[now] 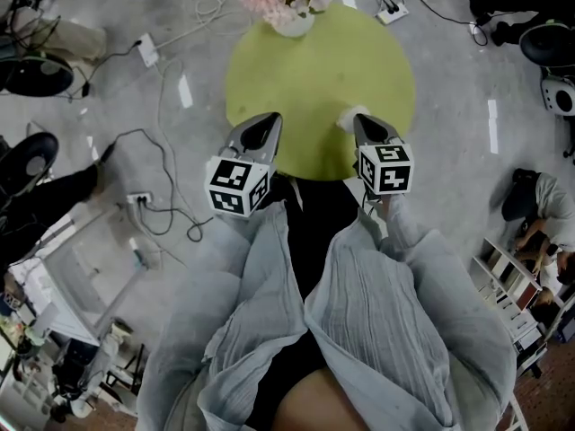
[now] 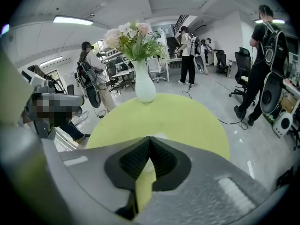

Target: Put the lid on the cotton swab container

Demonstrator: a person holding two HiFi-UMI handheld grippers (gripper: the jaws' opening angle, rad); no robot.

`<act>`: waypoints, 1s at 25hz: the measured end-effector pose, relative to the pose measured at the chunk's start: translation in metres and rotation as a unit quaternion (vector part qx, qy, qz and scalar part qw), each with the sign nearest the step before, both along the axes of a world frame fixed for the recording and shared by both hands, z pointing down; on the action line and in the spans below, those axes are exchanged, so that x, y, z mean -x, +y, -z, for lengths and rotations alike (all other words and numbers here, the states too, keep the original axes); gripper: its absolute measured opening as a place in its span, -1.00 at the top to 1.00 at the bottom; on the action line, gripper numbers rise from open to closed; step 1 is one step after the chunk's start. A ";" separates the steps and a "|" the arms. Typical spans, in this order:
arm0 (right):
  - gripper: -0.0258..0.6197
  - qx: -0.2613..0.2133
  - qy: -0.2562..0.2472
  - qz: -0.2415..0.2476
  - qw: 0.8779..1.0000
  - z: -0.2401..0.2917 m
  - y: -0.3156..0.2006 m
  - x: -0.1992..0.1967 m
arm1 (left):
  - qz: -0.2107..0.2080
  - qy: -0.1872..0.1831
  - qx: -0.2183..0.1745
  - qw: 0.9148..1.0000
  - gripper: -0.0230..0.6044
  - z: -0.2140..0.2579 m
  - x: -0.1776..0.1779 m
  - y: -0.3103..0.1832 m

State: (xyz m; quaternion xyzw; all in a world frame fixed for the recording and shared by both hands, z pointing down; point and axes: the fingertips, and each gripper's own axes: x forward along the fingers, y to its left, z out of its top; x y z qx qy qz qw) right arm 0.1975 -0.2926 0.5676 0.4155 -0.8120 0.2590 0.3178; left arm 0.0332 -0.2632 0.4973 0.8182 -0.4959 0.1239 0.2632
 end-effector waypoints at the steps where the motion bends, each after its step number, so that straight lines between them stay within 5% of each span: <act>1: 0.92 0.002 0.000 0.000 1.000 0.000 0.000 0.000 | 0.000 0.000 0.001 1.000 0.87 -0.001 0.000 0.000; 25: 0.92 0.050 0.035 -0.003 0.998 -0.004 -0.002 0.002 | -0.018 0.005 -0.005 1.000 0.87 0.001 -0.001 -0.005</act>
